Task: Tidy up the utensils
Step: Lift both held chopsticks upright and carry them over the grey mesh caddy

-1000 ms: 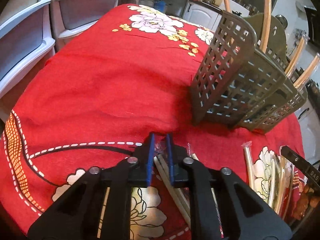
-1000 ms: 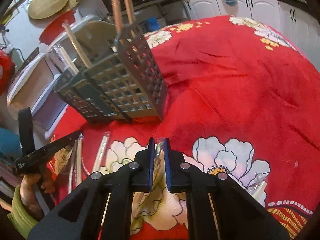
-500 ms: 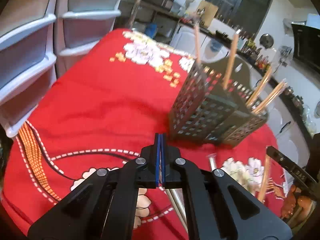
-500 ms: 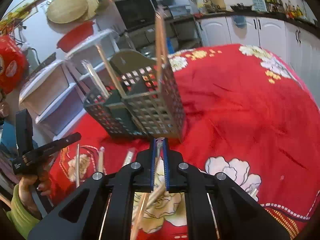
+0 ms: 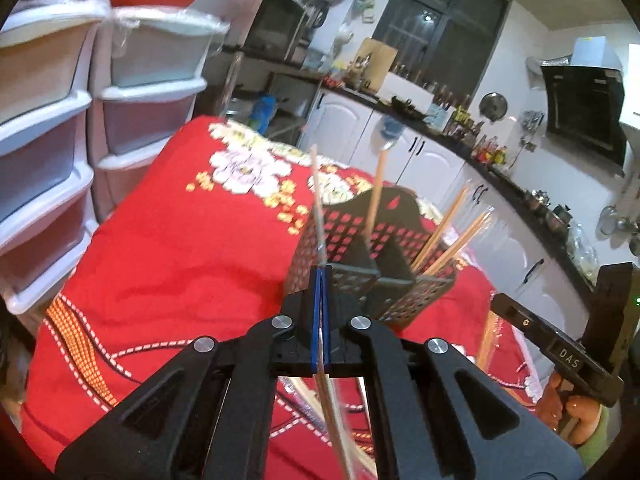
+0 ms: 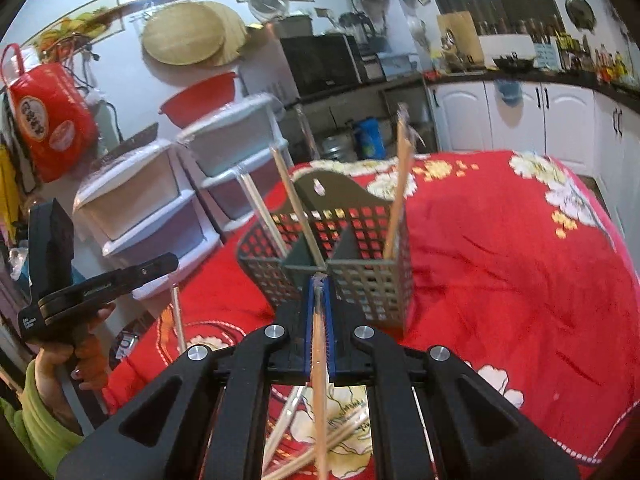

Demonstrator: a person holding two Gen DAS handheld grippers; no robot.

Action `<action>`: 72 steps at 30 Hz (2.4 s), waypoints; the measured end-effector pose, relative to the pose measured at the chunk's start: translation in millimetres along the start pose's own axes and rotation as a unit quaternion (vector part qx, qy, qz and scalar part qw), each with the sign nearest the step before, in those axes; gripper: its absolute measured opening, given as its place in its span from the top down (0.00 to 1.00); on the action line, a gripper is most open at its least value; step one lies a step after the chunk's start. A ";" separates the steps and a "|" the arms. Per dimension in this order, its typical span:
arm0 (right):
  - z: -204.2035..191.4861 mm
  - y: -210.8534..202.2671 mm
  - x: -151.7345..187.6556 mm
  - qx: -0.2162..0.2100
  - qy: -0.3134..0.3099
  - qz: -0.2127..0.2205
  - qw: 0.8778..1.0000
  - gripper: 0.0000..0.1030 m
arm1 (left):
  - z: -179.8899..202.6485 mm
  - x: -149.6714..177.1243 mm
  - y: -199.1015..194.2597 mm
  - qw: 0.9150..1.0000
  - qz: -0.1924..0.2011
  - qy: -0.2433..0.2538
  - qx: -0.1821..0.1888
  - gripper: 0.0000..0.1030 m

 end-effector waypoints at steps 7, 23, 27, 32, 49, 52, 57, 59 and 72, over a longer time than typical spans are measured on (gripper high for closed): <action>-13.4 -12.8 -17.7 -0.010 -0.016 0.027 0.999 0.95 | 20.0 -16.6 -11.3 1.000 0.017 0.014 0.019 1.00; -31.0 -23.4 -53.4 -0.022 -0.032 0.076 0.996 0.96 | 50.9 -58.6 -29.1 0.996 0.061 0.045 0.038 1.00; -35.7 -28.0 -66.2 -0.024 -0.037 0.095 0.995 0.96 | 58.9 -70.9 -32.6 0.995 0.071 0.052 0.043 1.00; -40.4 -34.9 -79.9 -0.022 -0.045 0.115 0.992 0.96 | 69.3 -83.9 -36.6 0.993 0.083 0.059 0.052 1.00; -44.9 -43.0 -120.3 -0.013 -0.059 0.162 0.985 0.96 | 94.7 -130.3 -44.0 0.987 0.131 0.060 0.071 1.00; -44.7 -43.0 -128.0 -0.010 -0.062 0.168 0.984 0.96 | 93.7 -138.0 -41.7 0.987 0.134 0.055 0.067 1.00; -44.3 -40.8 -141.2 -0.001 -0.068 0.177 0.982 0.96 | 94.4 -149.0 -33.3 0.988 0.130 0.051 0.062 1.00; -44.3 -39.9 -145.7 0.002 -0.070 0.181 0.981 0.96 | 95.2 -150.8 -31.7 0.988 0.132 0.054 0.060 1.00; -36.6 -21.1 -163.6 0.015 -0.069 0.196 0.978 0.96 | 94.1 -160.1 -5.3 0.988 0.133 0.061 0.038 1.00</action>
Point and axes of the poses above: each gripper's, at about its wrist camera, not at the fingertips, and y roughly the way its jaws point, z to its right, x to its underside, the point moved 4 cm from there along y, roughly the way its jaws point, and after that the axes turned 1 degree about x, right-handed, at the moved point
